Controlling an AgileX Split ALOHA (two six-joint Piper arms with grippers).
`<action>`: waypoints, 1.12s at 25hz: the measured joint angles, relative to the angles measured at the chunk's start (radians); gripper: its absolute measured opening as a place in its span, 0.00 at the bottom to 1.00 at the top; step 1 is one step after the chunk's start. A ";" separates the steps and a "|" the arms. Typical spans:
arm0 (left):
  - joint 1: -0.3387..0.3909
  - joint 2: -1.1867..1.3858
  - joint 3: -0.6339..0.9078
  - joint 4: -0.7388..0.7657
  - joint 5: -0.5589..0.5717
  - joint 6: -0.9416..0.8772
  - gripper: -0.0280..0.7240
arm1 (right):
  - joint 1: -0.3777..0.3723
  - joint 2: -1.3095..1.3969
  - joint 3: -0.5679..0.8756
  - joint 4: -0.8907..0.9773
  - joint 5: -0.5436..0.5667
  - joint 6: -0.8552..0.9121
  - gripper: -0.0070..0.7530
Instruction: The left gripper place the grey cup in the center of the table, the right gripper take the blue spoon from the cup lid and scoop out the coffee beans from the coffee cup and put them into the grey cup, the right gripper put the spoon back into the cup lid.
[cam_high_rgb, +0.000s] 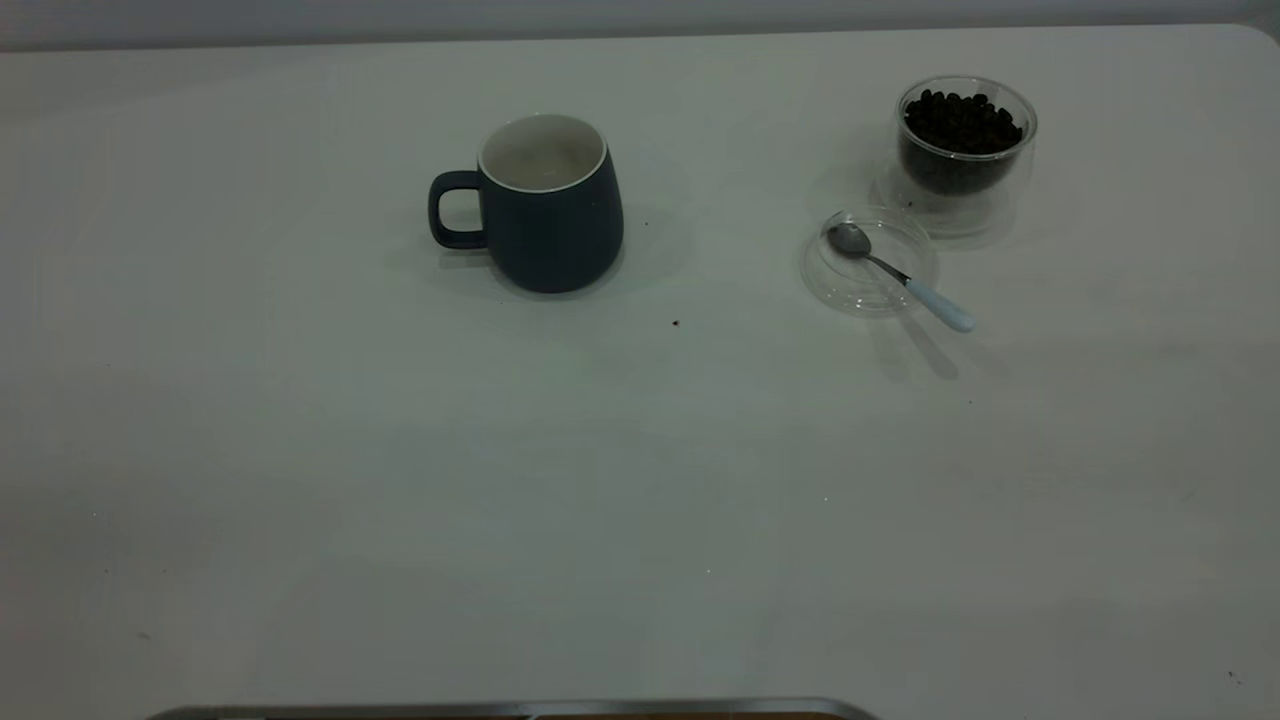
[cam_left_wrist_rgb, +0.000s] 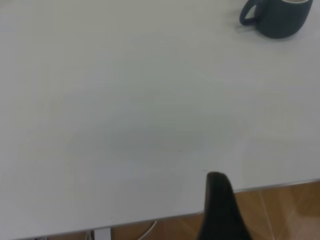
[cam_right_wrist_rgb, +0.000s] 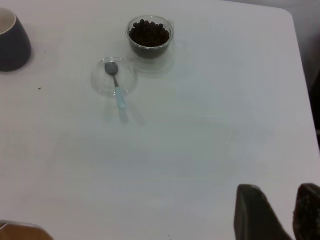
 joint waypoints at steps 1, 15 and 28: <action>0.000 0.000 0.000 0.000 0.000 0.000 0.78 | 0.021 0.000 0.000 -0.004 -0.001 0.005 0.32; 0.000 0.000 0.000 0.000 0.000 0.000 0.78 | 0.095 0.000 0.000 -0.102 -0.007 0.139 0.32; 0.000 0.000 0.000 0.000 0.000 0.003 0.78 | 0.095 0.000 0.001 -0.102 -0.007 0.139 0.32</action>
